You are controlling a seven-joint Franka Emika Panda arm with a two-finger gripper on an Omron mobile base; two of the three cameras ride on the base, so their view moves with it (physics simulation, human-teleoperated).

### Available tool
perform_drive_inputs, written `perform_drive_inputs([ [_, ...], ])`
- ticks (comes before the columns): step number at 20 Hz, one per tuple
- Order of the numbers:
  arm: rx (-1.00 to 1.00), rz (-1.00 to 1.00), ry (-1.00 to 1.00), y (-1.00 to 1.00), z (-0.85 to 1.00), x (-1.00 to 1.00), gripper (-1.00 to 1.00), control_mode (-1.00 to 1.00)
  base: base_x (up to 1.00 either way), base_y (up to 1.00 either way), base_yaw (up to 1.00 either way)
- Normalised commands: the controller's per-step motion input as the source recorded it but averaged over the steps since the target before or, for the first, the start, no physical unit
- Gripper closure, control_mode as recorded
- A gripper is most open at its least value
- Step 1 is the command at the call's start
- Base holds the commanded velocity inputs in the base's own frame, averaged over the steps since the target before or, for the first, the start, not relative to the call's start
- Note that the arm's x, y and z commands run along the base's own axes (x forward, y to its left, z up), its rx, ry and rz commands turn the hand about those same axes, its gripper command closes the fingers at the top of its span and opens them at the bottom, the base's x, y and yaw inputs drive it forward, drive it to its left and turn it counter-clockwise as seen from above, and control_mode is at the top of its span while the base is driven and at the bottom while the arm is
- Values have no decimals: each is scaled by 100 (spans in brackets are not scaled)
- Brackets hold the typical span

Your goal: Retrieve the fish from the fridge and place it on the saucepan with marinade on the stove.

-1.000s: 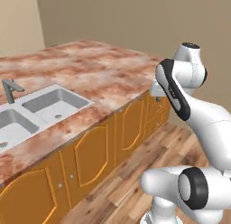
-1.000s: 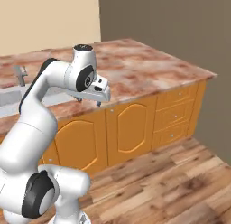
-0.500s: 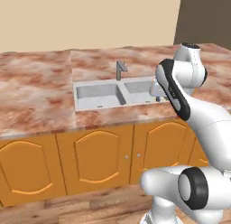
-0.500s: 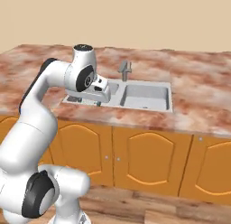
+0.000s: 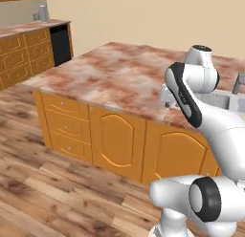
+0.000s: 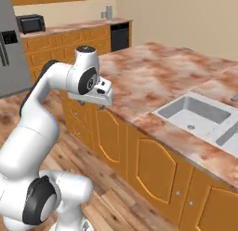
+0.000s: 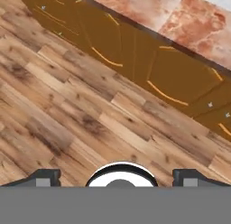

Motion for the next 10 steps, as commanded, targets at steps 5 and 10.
perform_drive_inputs([
  [5, 0, 0, 0, 0, 0, 0, -100, 100, 0, 0, 96],
  [10, 0, 0, 0, 0, 0, 0, -100, 100, 3, -24, 85],
])
